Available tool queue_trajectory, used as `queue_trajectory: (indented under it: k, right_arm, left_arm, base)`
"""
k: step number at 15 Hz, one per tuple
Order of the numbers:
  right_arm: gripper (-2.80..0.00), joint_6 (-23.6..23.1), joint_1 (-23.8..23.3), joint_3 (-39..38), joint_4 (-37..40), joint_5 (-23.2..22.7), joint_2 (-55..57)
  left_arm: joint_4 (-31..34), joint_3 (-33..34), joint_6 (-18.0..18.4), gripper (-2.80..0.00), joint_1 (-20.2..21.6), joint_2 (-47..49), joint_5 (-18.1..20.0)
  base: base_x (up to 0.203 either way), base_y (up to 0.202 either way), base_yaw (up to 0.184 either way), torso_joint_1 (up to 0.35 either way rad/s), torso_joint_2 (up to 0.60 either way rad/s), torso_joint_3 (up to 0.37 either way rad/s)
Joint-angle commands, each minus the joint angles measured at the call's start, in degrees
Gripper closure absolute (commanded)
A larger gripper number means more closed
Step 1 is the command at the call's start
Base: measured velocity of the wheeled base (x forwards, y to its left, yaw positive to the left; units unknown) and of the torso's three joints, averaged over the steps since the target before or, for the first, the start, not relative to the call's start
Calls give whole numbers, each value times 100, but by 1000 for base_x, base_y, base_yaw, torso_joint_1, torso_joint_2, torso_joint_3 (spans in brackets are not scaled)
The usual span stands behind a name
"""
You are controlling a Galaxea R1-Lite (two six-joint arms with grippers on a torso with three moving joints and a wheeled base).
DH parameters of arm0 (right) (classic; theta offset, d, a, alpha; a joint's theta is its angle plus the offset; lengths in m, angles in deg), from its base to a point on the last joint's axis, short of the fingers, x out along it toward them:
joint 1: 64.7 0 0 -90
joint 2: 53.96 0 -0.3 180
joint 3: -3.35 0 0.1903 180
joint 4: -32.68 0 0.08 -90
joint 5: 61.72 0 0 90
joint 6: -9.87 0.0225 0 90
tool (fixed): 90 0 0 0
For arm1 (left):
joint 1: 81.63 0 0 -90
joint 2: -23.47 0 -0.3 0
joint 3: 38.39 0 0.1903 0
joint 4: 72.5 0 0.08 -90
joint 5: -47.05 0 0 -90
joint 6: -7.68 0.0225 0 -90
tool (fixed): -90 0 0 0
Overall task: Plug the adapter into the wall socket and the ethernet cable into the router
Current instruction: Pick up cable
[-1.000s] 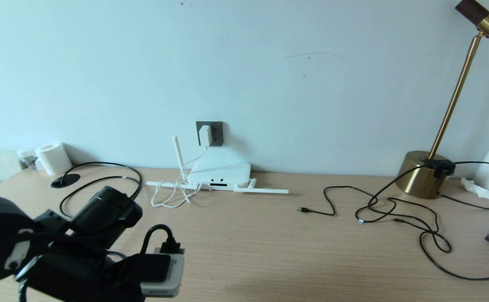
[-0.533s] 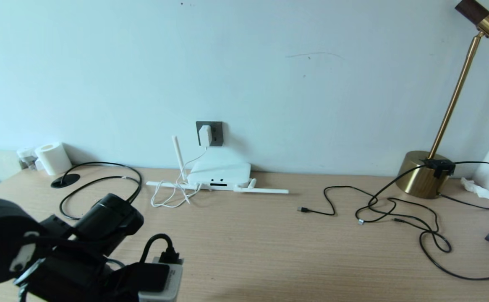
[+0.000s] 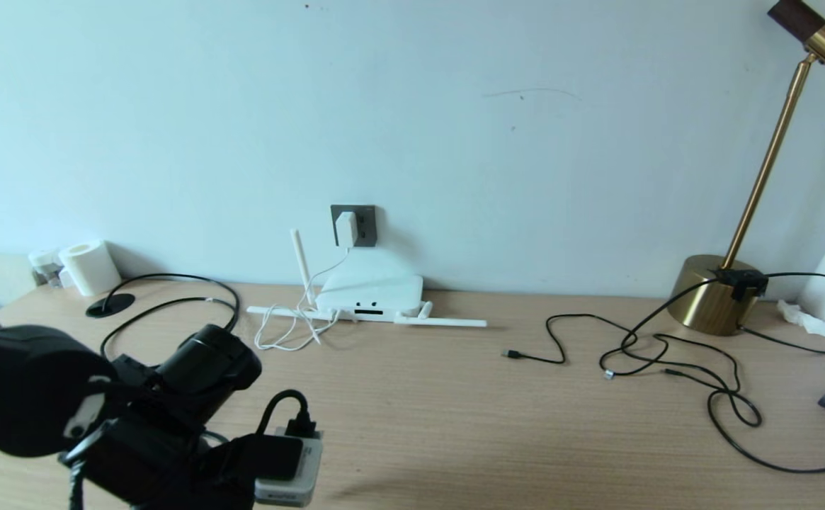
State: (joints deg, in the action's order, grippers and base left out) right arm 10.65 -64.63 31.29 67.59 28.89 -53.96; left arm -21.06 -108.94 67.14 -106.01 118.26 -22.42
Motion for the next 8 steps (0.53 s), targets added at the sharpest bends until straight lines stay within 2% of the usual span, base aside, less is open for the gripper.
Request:
queue_trajectory:
  k: [1, 8]
  right_arm:
    - [0, 1, 1, 0, 6, 1, 1]
    - [0, 1, 1, 0, 6, 1, 9]
  left_arm:
    - [-20, -20, 31, -280, -5, 198, 4]
    - [-30, -143, 31, -280, -5, 496, -13]
  base:
    - [0, 0, 0, 0, 0, 0]
    - [0, 0, 0, 0, 0, 0]
